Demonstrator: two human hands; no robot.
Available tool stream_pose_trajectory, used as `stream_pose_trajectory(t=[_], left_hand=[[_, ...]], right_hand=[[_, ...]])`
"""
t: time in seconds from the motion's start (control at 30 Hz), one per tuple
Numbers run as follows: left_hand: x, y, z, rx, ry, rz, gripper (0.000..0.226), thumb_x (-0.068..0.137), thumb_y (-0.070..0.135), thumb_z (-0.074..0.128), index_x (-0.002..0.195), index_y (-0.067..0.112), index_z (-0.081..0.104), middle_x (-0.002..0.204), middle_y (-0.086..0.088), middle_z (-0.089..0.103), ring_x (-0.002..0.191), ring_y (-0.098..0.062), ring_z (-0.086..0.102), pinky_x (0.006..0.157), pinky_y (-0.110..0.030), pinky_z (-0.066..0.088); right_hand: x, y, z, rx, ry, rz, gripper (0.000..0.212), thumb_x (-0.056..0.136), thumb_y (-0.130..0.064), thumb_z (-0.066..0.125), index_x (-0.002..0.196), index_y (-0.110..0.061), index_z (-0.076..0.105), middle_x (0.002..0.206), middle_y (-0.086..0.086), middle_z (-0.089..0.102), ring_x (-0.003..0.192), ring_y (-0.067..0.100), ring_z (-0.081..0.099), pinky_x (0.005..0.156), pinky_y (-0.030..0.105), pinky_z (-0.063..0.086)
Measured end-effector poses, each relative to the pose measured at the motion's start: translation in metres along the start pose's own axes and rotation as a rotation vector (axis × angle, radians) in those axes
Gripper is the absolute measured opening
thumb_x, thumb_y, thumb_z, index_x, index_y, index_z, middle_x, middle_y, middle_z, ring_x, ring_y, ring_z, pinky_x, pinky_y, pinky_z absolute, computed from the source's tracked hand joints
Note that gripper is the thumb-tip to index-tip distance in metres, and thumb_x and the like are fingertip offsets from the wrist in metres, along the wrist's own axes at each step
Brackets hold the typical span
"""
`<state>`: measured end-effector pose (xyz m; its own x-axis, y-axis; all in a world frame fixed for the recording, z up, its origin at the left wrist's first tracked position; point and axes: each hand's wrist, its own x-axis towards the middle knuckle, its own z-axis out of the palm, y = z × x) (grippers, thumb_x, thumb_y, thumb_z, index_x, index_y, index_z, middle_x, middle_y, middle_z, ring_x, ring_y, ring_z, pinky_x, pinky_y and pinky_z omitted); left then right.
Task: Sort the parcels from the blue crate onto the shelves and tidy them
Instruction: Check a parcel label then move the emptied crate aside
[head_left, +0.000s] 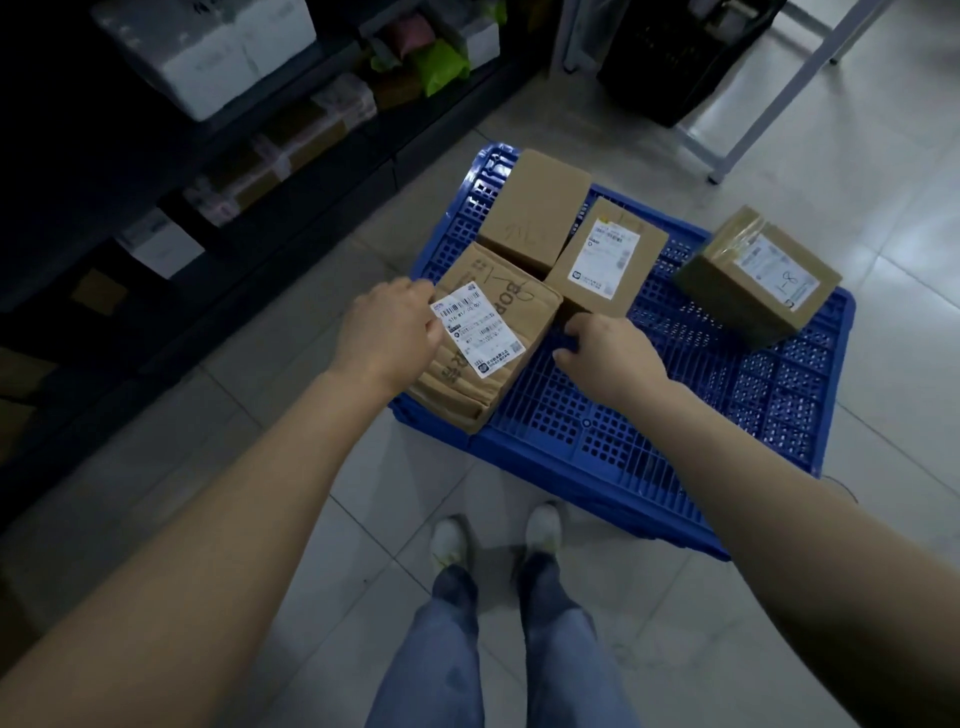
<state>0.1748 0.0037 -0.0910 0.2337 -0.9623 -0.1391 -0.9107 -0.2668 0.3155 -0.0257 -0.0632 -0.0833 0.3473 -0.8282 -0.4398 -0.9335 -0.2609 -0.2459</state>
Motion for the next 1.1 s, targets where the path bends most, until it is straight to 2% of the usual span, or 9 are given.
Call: stream_pose_trajectory(t=[0.23, 0.3, 0.43, 0.53, 0.6, 0.73, 0.83, 0.97, 1.1], left_hand=[[0.041, -0.025, 0.057, -0.054, -0.122, -0.144, 0.039, 0.089, 0.032, 0.056, 0.121, 0.011, 0.052, 0.117, -0.01, 0.053, 0.105, -0.028, 0.052, 0.091, -0.044, 0.043], [0.055, -0.032, 0.073, -0.046, -0.142, -0.167, 0.045, 0.087, 0.036, 0.059, 0.124, 0.012, 0.049, 0.121, -0.01, 0.051, 0.11, -0.028, 0.05, 0.094, -0.046, 0.04], [0.076, -0.047, 0.102, -0.065, -0.213, -0.228, 0.065, 0.083, 0.044, 0.064, 0.134, 0.012, 0.04, 0.132, -0.011, 0.045, 0.12, -0.031, 0.045, 0.101, -0.048, 0.037], [0.086, -0.057, 0.115, -0.173, -0.271, -0.292, 0.072, 0.08, 0.047, 0.066, 0.137, 0.013, 0.038, 0.136, -0.01, 0.041, 0.121, -0.03, 0.046, 0.1, -0.047, 0.04], [0.091, -0.063, 0.122, -0.237, -0.327, -0.304, 0.069, 0.08, 0.047, 0.067, 0.134, 0.012, 0.041, 0.136, -0.009, 0.042, 0.118, -0.027, 0.049, 0.096, -0.041, 0.044], [0.098, -0.072, 0.129, -0.564, -0.408, -0.369, 0.043, 0.08, 0.041, 0.07, 0.111, 0.017, 0.054, 0.114, 0.001, 0.06, 0.092, -0.013, 0.057, 0.075, -0.027, 0.044], [0.103, -0.08, 0.129, -0.756, -0.512, -0.486, 0.041, 0.078, 0.044, 0.072, 0.109, 0.021, 0.059, 0.103, 0.004, 0.066, 0.086, -0.011, 0.062, 0.065, -0.025, 0.045], [0.107, -0.088, 0.134, -1.001, -0.715, -0.596, 0.052, 0.067, 0.038, 0.078, 0.114, 0.02, 0.064, 0.102, -0.006, 0.073, 0.092, -0.026, 0.07, 0.084, -0.04, 0.055], [0.104, -0.082, 0.142, -1.082, -0.728, -0.629, 0.048, 0.071, 0.034, 0.078, 0.113, 0.016, 0.065, 0.102, -0.011, 0.072, 0.096, -0.031, 0.068, 0.089, -0.046, 0.052]], right_hand=[[0.043, 0.019, 0.038, 0.025, -0.11, 0.057, 0.038, 0.099, -0.032, 0.052, 0.126, -0.005, 0.055, 0.116, 0.016, 0.063, 0.097, 0.03, 0.061, 0.073, 0.035, 0.05], [0.055, 0.024, 0.047, 0.032, -0.109, 0.079, 0.039, 0.099, -0.033, 0.052, 0.125, -0.004, 0.055, 0.112, 0.016, 0.063, 0.091, 0.029, 0.061, 0.072, 0.037, 0.051], [0.072, 0.03, 0.068, 0.118, -0.112, 0.144, 0.048, 0.099, -0.043, 0.048, 0.124, -0.002, 0.052, 0.09, 0.011, 0.058, 0.074, 0.028, 0.059, 0.062, 0.037, 0.049], [0.085, 0.03, 0.087, 0.304, -0.14, 0.219, 0.059, 0.098, -0.05, 0.045, 0.133, -0.002, 0.047, 0.093, 0.011, 0.059, 0.072, 0.024, 0.058, 0.058, 0.034, 0.047], [0.093, 0.028, 0.098, 0.443, -0.178, 0.254, 0.065, 0.098, -0.052, 0.044, 0.139, -0.002, 0.042, 0.09, 0.007, 0.056, 0.068, 0.017, 0.053, 0.053, 0.03, 0.041], [0.105, 0.026, 0.116, 0.615, -0.22, 0.28, 0.061, 0.098, -0.052, 0.043, 0.136, -0.004, 0.045, 0.107, 0.006, 0.052, 0.089, 0.018, 0.05, 0.078, 0.033, 0.041], [0.111, 0.027, 0.126, 0.685, -0.233, 0.264, 0.056, 0.099, -0.05, 0.042, 0.135, -0.008, 0.046, 0.11, 0.004, 0.051, 0.094, 0.019, 0.049, 0.08, 0.032, 0.039], [0.119, 0.026, 0.138, 0.73, -0.201, 0.205, 0.05, 0.097, -0.05, 0.047, 0.134, -0.016, 0.051, 0.122, 0.002, 0.06, 0.103, 0.021, 0.056, 0.079, 0.03, 0.038], [0.121, 0.028, 0.138, 0.844, -0.162, 0.193, 0.043, 0.097, -0.046, 0.05, 0.132, -0.019, 0.054, 0.115, -0.004, 0.061, 0.102, 0.015, 0.057, 0.083, 0.027, 0.039]])
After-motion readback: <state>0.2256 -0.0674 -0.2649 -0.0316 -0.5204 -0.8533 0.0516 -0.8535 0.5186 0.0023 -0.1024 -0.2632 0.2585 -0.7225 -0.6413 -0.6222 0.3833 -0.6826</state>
